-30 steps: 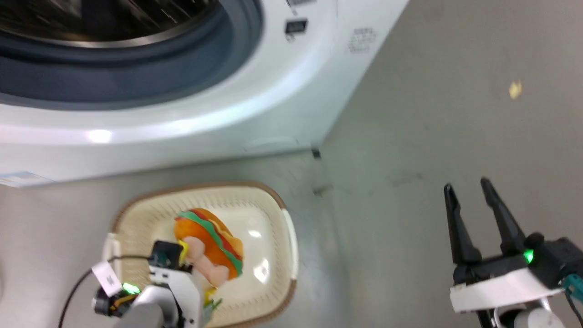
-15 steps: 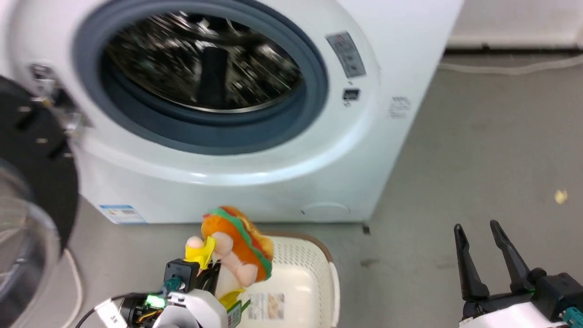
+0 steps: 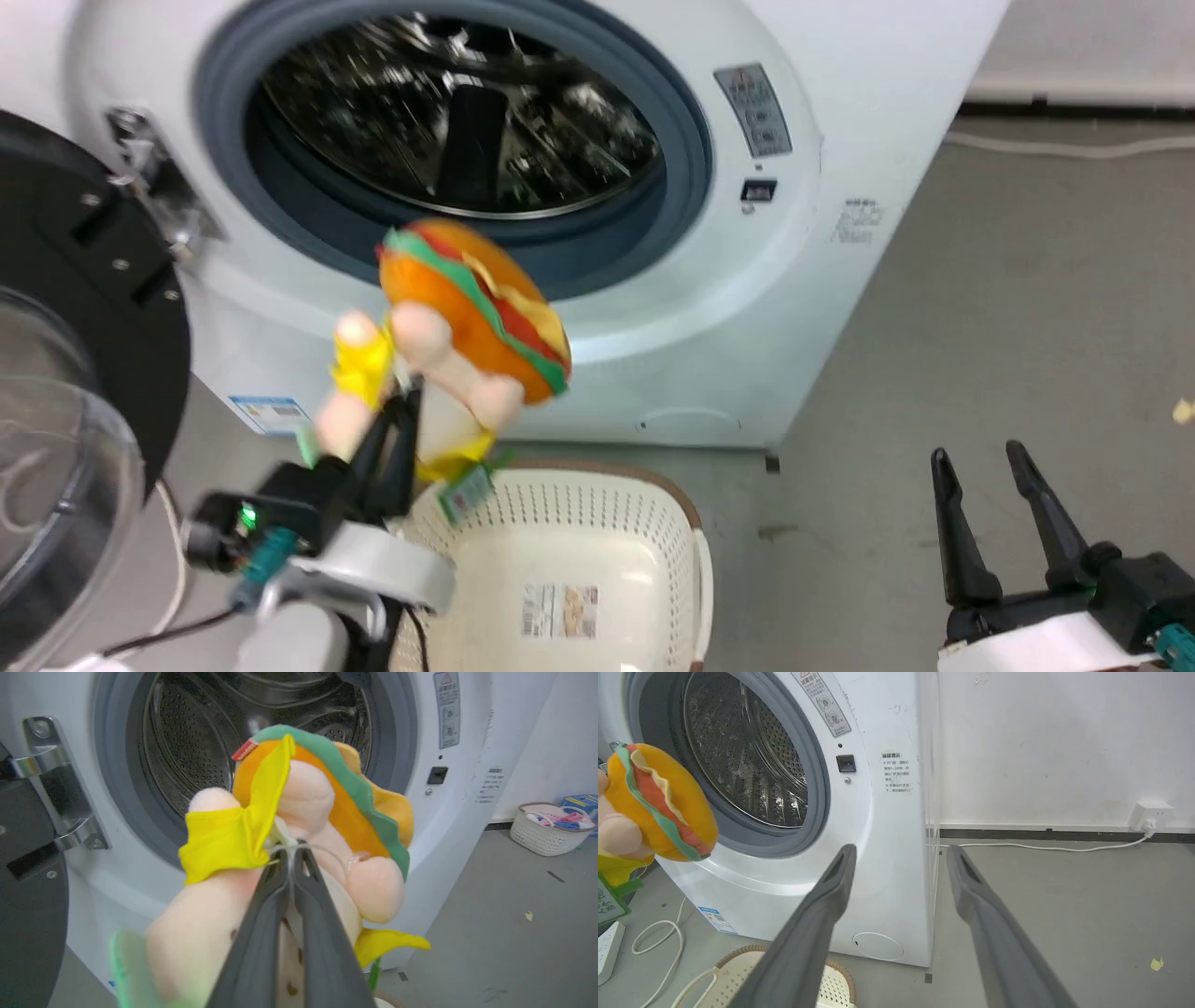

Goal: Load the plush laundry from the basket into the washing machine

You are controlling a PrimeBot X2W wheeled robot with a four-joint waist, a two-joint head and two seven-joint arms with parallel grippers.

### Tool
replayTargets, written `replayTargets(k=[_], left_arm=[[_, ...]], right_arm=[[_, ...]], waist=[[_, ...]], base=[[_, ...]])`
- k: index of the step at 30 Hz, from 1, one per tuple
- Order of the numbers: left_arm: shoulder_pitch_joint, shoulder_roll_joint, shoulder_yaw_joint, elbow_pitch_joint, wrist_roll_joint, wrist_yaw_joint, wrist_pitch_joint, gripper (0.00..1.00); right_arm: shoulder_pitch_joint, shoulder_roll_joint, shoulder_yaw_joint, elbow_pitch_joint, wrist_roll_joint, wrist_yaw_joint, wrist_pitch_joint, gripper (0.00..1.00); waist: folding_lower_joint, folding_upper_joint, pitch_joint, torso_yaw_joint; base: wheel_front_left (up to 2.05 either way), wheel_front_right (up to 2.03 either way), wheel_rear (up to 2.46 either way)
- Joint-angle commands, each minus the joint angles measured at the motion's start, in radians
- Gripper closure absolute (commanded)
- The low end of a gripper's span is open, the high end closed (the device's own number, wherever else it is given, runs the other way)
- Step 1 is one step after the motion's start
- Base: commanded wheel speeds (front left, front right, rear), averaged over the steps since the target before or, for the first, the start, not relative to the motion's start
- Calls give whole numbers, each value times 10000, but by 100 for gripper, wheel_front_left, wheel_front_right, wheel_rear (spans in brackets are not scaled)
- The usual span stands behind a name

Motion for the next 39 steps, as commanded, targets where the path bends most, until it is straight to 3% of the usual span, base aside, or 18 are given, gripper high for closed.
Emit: replayTargets(k=[1,8,16,17,30,39], left_arm=[[-263,-11,315,-405,99,-115,-54,100],[-1652,300,1066,-505,43,-517,-54,100],[-4774,1545,1328,408,93,-1139,1151,100],[-5550,1875,1263,788,179,-1274,1495,100],[-9918,3242,468,3733,424,-1676,3035,100],[-11368,3547,-714,5785,43,-1718,3783,100]], right_arm=[[-177,-14,40,-83,-72,-9,-45,0],[-683,-14,130,-184,-25,-9,-45,0],[-1202,-14,114,-298,362,-9,-46,0],[-1329,-14,148,-308,503,-9,-46,0],[-1895,-14,637,-237,1314,-9,-46,0],[-2111,-14,782,-173,1558,-9,-46,0]], waist=[[0,0,535,-276],[0,0,1830,-924],[0,0,3510,-1873],[0,0,3839,-2096],[0,0,5254,-3098],[0,0,5599,-3339]], base=[[0,0,0],[0,0,0],[0,0,0],[0,0,0],[0,0,0],[0,0,0]])
